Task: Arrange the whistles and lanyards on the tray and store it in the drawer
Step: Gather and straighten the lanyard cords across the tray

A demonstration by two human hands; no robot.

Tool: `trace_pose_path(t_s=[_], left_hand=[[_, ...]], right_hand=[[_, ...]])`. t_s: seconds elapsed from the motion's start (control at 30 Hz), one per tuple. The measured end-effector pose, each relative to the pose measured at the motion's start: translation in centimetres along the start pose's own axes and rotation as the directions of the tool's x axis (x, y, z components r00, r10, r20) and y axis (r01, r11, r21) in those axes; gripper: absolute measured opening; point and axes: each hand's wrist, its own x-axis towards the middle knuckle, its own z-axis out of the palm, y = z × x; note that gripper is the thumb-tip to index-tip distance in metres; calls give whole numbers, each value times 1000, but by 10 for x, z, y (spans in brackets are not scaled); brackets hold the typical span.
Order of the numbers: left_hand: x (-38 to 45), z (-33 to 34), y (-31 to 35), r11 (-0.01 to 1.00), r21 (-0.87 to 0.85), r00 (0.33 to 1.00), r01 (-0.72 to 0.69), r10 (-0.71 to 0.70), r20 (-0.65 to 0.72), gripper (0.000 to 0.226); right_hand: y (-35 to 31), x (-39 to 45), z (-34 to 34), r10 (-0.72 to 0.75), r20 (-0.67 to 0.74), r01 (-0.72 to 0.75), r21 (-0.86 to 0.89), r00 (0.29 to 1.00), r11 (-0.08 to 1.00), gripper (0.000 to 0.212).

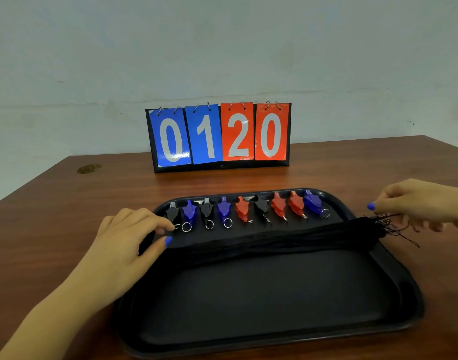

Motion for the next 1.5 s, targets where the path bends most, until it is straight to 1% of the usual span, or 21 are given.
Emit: trace_pose_path(t_s=[0.07, 0.17, 0.23, 0.27, 0.33, 0.4, 0.43, 0.47, 0.5, 0.53, 0.57, 0.6, 0.63, 0.7, 0.8, 0.87, 1.07, 1.2, 1.37, 1.43, 1.5], left_hand=[[0, -1, 2, 1000, -11, 1000, -10, 10, -25, 21], [0, 2, 4, 999, -19, 999, -29, 28, -23, 21], [-1, 5, 7, 999, -21, 999, -37, 37, -9, 23], [-1, 6, 8, 999, -10, 999, -48, 48, -4, 24], [-1, 7, 13, 997, 24, 997, -78, 78, -2, 24], [-1, 7, 19, 995, 39, 996, -93, 93, -1, 23], [0, 8, 22, 994, 48, 995, -101, 101, -2, 22], [0, 9, 24, 992, 63, 994, -110, 110, -1, 23], [0, 10, 27, 990, 77, 993, -114, 114, 5, 24], [0, 11, 29, 990, 86, 993, -115, 114, 11, 27], [-1, 13, 30, 989, 92, 994, -113, 112, 21, 31], [-1, 14, 31, 989, 98, 993, -112, 109, 33, 35], [-2, 16, 31, 988, 105, 993, -111, 106, 51, 38], [-2, 20, 30, 986, 122, 991, -111, 101, 85, 43], [-1, 23, 28, 985, 129, 988, -114, 99, 114, 43], [-1, 22, 29, 984, 125, 986, -123, 108, 124, 40], [0, 24, 25, 984, 74, 981, -164, 155, 121, 37], [1, 24, 26, 986, 52, 982, -160, 154, 107, 37], [1, 24, 27, 985, 36, 982, -167, 163, 100, 38], [1, 26, 25, 987, 21, 984, -157, 154, 90, 41], [1, 27, 25, 985, 28, 981, -169, 166, 97, 42]], right_hand=[[1, 2, 0, 19, -41, -19, -2, 999, 1000, 25], [5, 7, 1, 21, -86, -25, -49, 996, 998, 26], [4, 8, 2, 10, -120, -25, -129, 993, 991, 24], [2, 8, 3, -16, -161, -15, -191, 987, 981, 23], [-9, 5, 8, -133, -274, 39, -323, 952, 946, 19], [-28, -6, 22, -329, -370, 187, -371, 869, 910, 9], [-39, -12, 31, -448, -359, 307, -385, 819, 870, 7], [-51, -19, 41, -559, -279, 437, -396, 781, 808, 12], [-63, -27, 51, -638, -153, 555, -370, 754, 745, 18], [-75, -35, 62, -679, -21, 639, -316, 734, 701, 27], [-84, -41, 73, -688, 96, 685, -264, 719, 679, 36], [-89, -44, 82, -696, 165, 713, -233, 699, 661, 44], [-92, -45, 90, -704, 196, 730, -227, 682, 644, 50], [-92, -42, 102, -711, 207, 738, -262, 672, 622, 57], [-90, -37, 106, -690, 195, 714, -280, 697, 642, 58], [-90, -35, 106, -691, 174, 706, -299, 702, 642, 54], [-97, -42, 107, -723, 154, 725, -333, 673, 603, 29], [-99, -48, 110, -748, 144, 731, -396, 648, 556, 29], [-100, -51, 116, -773, 109, 726, -445, 625, 524, 29], [-100, -51, 119, -788, 86, 729, -450, 609, 515, 27], [-100, -50, 120, -787, 81, 735, -428, 611, 526, 27]])
